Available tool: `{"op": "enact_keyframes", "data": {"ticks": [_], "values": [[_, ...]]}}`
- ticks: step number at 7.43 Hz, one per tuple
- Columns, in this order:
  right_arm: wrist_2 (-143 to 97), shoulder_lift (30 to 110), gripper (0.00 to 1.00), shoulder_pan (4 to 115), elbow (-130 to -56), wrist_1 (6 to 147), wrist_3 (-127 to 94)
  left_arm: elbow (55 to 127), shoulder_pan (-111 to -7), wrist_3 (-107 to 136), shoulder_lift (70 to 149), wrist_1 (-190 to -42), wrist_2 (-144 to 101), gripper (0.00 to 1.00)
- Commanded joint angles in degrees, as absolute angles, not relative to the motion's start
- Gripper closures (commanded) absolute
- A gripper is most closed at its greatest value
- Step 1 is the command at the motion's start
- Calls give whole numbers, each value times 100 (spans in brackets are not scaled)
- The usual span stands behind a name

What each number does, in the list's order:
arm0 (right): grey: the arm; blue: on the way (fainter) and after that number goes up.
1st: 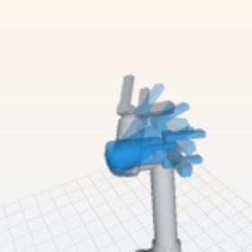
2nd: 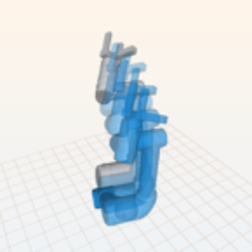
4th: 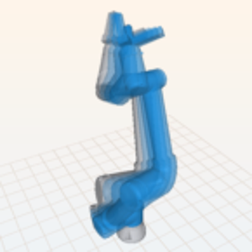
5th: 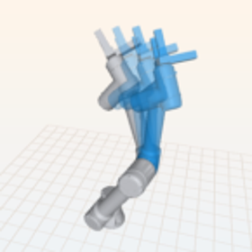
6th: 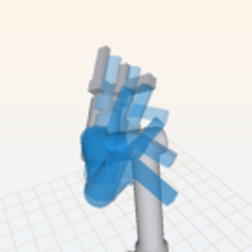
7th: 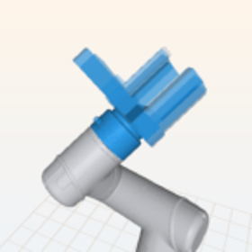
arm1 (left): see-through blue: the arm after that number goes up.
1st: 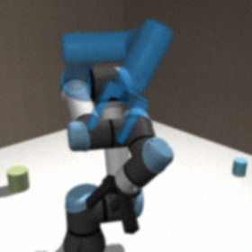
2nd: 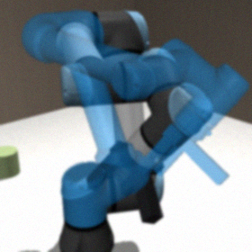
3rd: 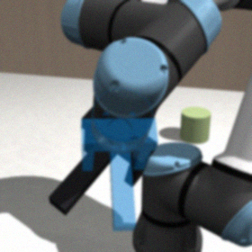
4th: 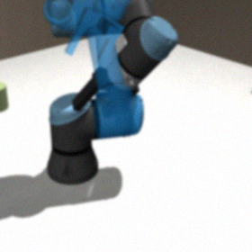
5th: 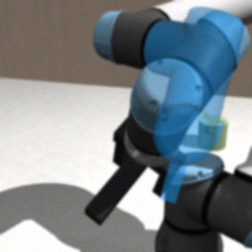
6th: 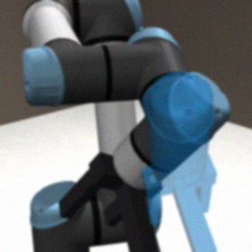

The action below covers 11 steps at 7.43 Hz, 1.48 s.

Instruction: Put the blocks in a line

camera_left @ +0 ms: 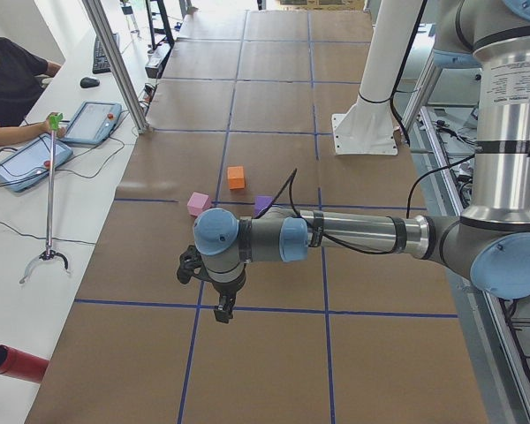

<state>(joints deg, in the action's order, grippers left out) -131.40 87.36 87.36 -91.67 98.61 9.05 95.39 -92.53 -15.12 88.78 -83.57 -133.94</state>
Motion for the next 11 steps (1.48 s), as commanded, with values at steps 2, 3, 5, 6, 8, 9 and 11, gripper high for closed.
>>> {"op": "enact_keyframes", "data": {"ticks": [2,3,5,6,8,9,11], "values": [[-13140,8736,0,8736,-9167,9861,905,10148,-8662,292,9437,-8297,-13386,0],[-13140,8736,0,8736,-9167,9861,905,10369,-8179,951,9735,-8245,-13386,0],[-13140,8736,0,8736,-9167,9861,905,10389,-7308,2681,10648,-8166,-13386,0],[-13140,8736,0,8736,-9167,9861,905,10267,-6886,3351,11105,-8130,-13377,0],[-13140,8736,0,8736,-9167,9861,914,9637,-6251,3918,11791,-8173,-13351,0],[-13140,8736,0,8736,-9176,9853,905,9267,-6040,4146,12143,-8217,-13359,0],[-13140,8736,0,8736,-9176,9861,914,8826,-5784,4507,12462,-8453,-13351,0]]}}
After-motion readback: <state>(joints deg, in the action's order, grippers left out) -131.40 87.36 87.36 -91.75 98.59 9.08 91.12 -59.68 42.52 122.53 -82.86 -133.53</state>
